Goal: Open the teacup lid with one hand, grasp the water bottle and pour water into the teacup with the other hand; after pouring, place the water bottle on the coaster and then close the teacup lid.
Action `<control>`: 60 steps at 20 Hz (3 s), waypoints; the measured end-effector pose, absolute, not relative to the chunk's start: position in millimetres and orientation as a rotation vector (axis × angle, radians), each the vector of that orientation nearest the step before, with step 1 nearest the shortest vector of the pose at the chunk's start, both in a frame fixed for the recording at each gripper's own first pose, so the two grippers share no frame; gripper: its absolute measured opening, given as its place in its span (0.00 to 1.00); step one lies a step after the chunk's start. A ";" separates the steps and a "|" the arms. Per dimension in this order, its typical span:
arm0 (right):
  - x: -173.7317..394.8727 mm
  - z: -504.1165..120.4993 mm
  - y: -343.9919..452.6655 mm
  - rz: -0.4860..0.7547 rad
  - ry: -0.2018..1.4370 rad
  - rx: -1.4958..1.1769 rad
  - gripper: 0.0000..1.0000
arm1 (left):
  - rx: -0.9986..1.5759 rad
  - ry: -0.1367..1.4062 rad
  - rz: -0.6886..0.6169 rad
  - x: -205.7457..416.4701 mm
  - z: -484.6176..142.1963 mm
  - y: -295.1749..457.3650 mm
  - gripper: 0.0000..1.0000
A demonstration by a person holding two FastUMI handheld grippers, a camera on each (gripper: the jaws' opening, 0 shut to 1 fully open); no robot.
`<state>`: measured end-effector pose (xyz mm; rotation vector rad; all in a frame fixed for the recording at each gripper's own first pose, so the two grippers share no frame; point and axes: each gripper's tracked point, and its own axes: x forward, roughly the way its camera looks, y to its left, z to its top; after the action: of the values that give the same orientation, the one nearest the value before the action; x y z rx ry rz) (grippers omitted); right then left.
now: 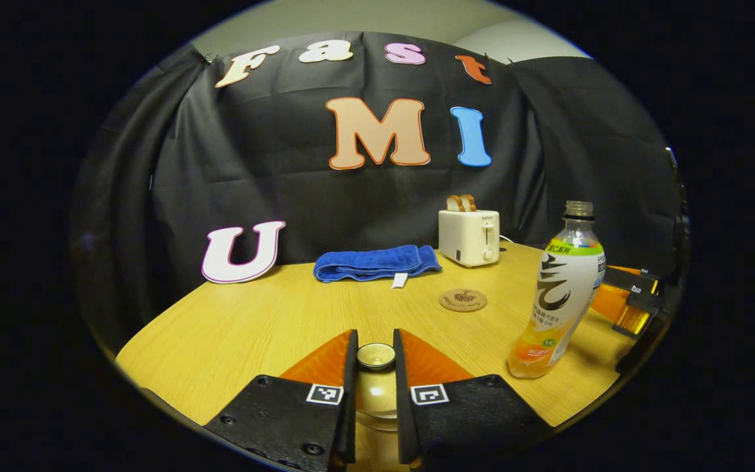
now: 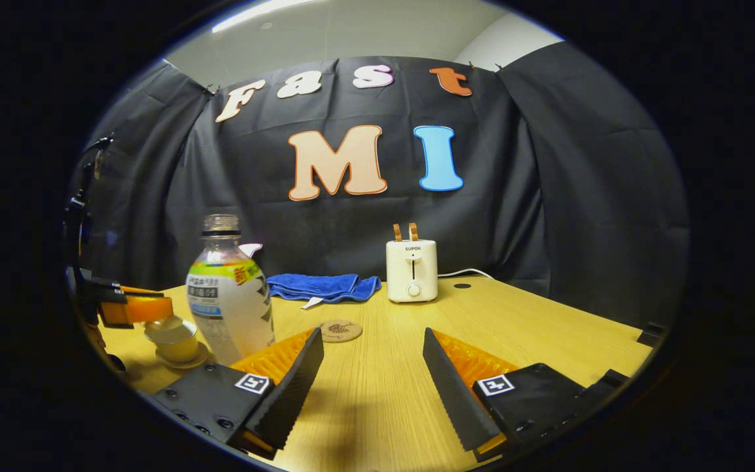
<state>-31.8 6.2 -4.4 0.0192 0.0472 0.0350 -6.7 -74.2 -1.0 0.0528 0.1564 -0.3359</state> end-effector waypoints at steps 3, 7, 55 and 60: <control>-44.9 -4.9 17.6 0.070 0.053 0.016 0.94 | 0.034 0.148 -0.316 -7.7 3.3 -61.6 0.23; -56.7 -6.2 34.8 0.124 0.063 0.017 0.98 | 0.018 0.143 -0.289 -9.3 5.9 -45.5 0.23; -11.9 -29.7 140.4 0.290 0.101 -0.606 0.68 | -0.031 0.082 -0.110 -10.4 23.7 58.8 0.23; -9.1 -31.2 145.2 0.296 0.060 -0.820 0.70 | -0.044 0.077 -0.096 -10.1 25.0 64.6 0.23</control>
<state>-9.1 145.2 -31.2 -0.8204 0.0600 0.2963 -10.1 64.6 25.0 -0.0443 0.0774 -0.0963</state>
